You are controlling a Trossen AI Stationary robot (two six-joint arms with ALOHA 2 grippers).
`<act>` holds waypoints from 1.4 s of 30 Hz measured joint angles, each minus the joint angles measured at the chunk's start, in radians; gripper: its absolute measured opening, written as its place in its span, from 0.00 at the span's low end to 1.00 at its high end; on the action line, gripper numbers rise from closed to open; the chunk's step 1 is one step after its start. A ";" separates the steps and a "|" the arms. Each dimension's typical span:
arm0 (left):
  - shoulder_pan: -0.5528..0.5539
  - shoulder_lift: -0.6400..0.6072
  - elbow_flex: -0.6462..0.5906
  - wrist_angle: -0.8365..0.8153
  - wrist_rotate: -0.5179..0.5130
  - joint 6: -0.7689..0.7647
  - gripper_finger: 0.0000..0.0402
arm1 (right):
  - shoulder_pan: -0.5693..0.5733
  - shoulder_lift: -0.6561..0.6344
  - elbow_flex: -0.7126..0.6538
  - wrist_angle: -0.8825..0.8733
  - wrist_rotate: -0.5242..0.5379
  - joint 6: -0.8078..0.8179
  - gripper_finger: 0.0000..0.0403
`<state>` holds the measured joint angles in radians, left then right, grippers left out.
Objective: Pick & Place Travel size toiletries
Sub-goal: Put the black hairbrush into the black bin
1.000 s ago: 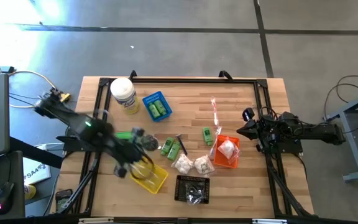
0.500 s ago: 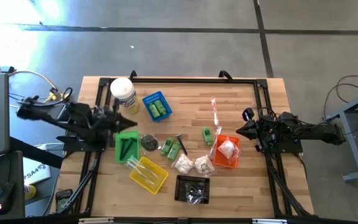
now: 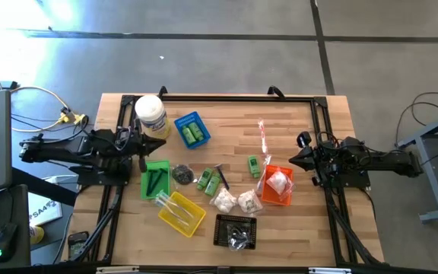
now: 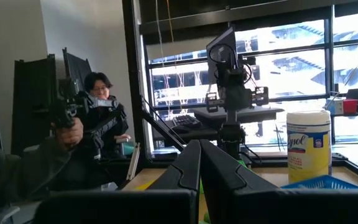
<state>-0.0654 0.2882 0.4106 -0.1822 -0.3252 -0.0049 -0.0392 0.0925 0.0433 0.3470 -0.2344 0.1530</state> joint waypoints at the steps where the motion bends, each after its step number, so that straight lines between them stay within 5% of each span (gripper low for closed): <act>1: 0.000 -0.010 -0.008 0.000 0.009 0.007 0.00 | 0.000 0.000 0.000 0.000 0.000 0.000 0.01; 14: 0.000 -0.066 -0.135 0.053 0.008 0.088 0.00 | 0.000 0.000 0.000 -0.055 0.148 -0.078 0.01; 21: 0.000 -0.086 -0.194 0.070 -0.001 0.080 0.00 | -0.001 0.000 0.000 0.005 0.320 -0.151 0.01; 30: 0.000 -0.122 -0.347 0.284 -0.011 0.068 0.00 | -0.003 0.005 0.000 0.032 0.297 -0.192 0.01; 42: 0.000 -0.123 -0.346 0.348 -0.010 0.028 0.00 | -0.003 0.015 0.000 -0.021 0.321 -0.125 0.01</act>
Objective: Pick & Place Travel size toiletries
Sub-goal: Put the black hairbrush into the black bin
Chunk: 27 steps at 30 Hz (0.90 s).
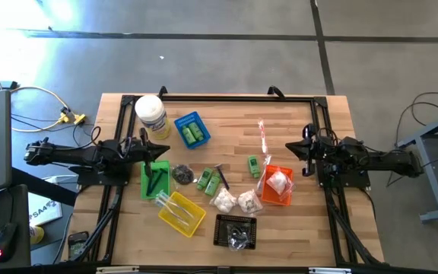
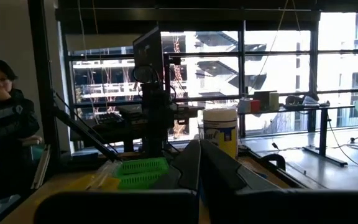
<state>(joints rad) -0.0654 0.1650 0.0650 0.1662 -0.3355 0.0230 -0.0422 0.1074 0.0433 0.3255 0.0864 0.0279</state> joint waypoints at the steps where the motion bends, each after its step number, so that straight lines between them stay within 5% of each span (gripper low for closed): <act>1: 0.000 0.000 0.000 0.000 0.000 0.015 0.00 | 0.000 0.004 0.000 -0.001 0.001 0.001 0.01; 5: 0.000 0.000 0.000 -0.009 0.000 0.049 0.00 | 0.000 0.036 0.000 -0.001 0.011 0.002 0.01; 9: 0.000 0.000 0.000 -0.008 0.000 0.050 0.00 | 0.000 0.105 0.001 0.001 0.132 0.078 0.01; 13: 0.000 0.000 0.000 -0.010 0.000 0.052 0.00 | 0.000 0.268 0.062 0.005 0.179 0.103 0.01; 20: 0.000 0.000 0.000 -0.003 0.000 0.061 0.00 | 0.000 0.671 0.336 -0.023 0.254 0.107 0.01; 27: 0.000 0.000 0.000 -0.002 0.001 0.060 0.00 | 0.000 1.079 0.688 -0.161 0.142 0.038 0.07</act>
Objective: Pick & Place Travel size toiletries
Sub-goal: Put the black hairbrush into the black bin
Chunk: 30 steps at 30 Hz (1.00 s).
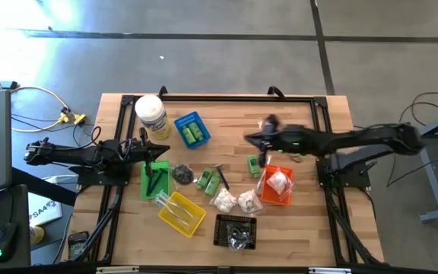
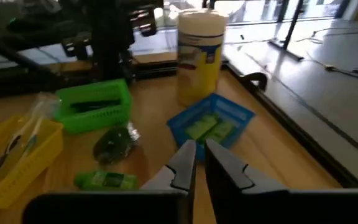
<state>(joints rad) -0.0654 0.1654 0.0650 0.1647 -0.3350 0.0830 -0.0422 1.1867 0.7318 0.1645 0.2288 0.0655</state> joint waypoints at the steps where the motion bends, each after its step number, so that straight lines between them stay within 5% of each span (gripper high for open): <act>1: 0.000 0.000 0.000 -0.001 0.000 0.000 0.00 | 0.000 0.064 0.047 0.003 -0.031 -0.008 0.10; 14: 0.000 0.000 0.000 -0.059 0.003 -0.039 0.00 | -0.034 0.732 0.601 -0.055 -0.342 0.157 0.51; 22: 0.000 0.000 0.000 -0.129 0.003 -0.088 0.00 | -0.026 0.986 0.806 -0.120 -0.526 0.274 0.54; 30: 0.000 0.000 0.000 -0.127 0.003 -0.088 0.00 | 0.018 1.114 0.935 -0.260 -0.402 0.274 0.54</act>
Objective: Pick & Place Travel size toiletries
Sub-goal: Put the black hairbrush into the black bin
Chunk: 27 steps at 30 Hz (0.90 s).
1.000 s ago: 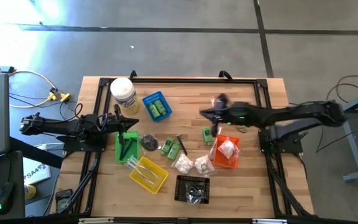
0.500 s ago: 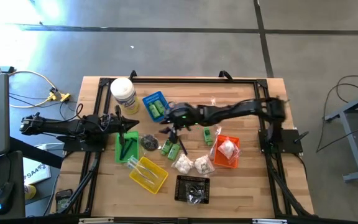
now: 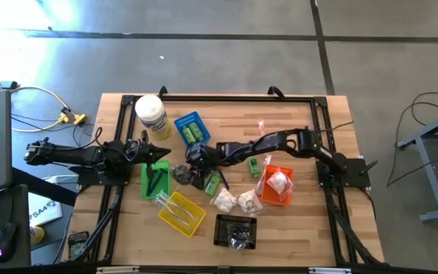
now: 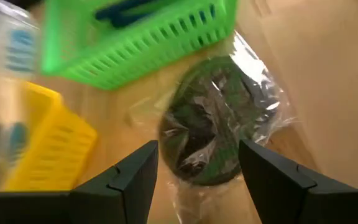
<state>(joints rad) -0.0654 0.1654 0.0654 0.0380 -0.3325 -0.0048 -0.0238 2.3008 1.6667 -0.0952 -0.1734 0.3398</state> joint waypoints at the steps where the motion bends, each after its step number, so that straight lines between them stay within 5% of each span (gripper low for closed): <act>1: 0.000 0.000 0.000 0.003 0.000 0.000 0.00 | 0.003 0.007 0.005 -0.010 0.008 0.000 0.54; 23: 0.000 0.000 0.000 0.027 -0.003 0.010 0.00 | 0.021 -0.009 0.012 0.019 0.095 0.003 0.53; 27: 0.000 0.000 0.000 0.021 -0.003 0.011 0.00 | 0.018 -0.022 0.013 -0.011 0.202 -0.025 0.53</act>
<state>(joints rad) -0.0654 0.1654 0.0654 0.0593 -0.3355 0.0059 -0.0059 2.2789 1.6794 -0.1066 0.0285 0.3147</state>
